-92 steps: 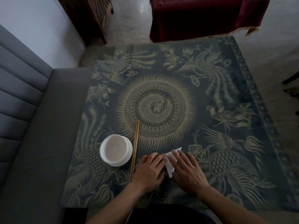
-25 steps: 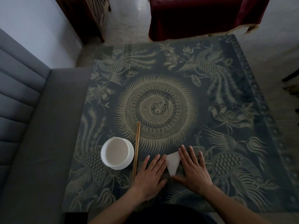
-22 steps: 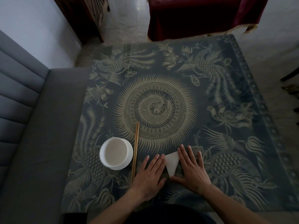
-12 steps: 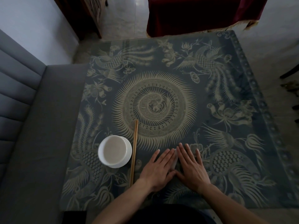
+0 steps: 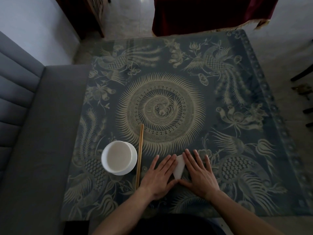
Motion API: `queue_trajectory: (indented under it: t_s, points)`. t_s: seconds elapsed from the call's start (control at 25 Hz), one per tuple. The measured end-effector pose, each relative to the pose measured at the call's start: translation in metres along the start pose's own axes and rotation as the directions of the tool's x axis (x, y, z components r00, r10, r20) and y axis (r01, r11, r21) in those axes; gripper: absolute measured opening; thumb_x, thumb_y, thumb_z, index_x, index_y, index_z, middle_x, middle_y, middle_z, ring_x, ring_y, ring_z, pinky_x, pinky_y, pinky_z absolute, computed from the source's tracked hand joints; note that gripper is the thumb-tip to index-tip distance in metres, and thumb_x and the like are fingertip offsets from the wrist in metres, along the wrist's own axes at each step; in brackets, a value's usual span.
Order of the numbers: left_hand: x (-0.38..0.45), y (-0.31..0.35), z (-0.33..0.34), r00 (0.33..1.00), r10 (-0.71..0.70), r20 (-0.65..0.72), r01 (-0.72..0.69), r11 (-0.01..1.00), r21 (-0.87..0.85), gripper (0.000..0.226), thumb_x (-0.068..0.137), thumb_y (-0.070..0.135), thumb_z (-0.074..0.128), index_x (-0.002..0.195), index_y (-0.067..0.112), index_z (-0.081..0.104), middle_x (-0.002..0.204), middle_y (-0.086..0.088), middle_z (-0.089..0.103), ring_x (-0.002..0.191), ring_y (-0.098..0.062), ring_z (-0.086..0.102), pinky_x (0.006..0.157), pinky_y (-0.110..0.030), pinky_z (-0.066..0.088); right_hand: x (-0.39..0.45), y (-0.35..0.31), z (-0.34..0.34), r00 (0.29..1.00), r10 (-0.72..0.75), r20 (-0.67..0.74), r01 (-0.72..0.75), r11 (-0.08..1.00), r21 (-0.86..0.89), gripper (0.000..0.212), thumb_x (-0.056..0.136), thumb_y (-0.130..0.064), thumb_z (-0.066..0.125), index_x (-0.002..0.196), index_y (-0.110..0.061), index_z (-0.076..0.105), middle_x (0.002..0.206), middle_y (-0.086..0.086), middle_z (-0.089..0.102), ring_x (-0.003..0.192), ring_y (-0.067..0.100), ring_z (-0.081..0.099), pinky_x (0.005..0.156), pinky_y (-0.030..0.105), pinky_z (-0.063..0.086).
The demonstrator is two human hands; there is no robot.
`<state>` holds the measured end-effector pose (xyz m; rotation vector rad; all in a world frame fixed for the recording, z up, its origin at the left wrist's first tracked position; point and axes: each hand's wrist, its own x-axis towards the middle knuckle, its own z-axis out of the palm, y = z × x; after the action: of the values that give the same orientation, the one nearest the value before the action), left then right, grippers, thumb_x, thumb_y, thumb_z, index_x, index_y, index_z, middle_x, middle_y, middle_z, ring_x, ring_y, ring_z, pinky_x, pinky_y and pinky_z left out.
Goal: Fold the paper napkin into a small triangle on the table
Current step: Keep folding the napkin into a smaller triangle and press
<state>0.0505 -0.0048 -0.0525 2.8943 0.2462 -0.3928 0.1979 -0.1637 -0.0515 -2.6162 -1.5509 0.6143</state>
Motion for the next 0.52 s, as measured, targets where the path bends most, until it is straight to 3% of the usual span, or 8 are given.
queue_trajectory:
  t_s: [0.2,0.32,0.52]
  points:
    - [-0.011,-0.003,-0.001,0.994,-0.108,0.003,0.108,0.994,-0.002,0.069,0.102,0.056,0.023,0.156,0.014,0.013,0.164,-0.002,0.003,0.150,-0.018,-0.003,0.116,-0.051,0.005,0.000,-0.002,0.001,1.000,0.007,0.001,-0.007,1.000,0.003,0.110,0.078,-0.091,0.031,0.157,-0.017,0.013,0.165,-0.003,0.005,0.150,0.024,-0.006,0.115,0.056,-0.002]
    - [-0.014,-0.003,-0.006,0.984,-0.174,-0.031,0.172,0.984,-0.047,0.069,0.102,0.053,0.024,0.155,0.010,0.014,0.164,-0.006,0.003,0.150,-0.019,-0.004,0.116,-0.047,0.003,-0.001,-0.001,-0.002,0.999,-0.039,-0.037,0.040,0.999,0.009,0.111,0.078,-0.090,0.031,0.157,-0.016,0.009,0.165,-0.001,0.002,0.150,0.026,-0.006,0.114,0.059,-0.002]
    - [0.004,0.005,-0.017,0.995,0.084,-0.055,-0.086,0.996,-0.032,0.068,0.103,0.047,0.028,0.156,0.012,0.006,0.164,-0.004,-0.002,0.150,-0.017,-0.009,0.119,-0.040,-0.003,-0.005,0.005,-0.004,0.979,-0.190,-0.068,0.187,0.981,-0.056,0.089,0.090,-0.067,0.043,0.156,-0.013,0.016,0.164,0.004,0.013,0.151,0.022,0.002,0.114,0.058,0.005]
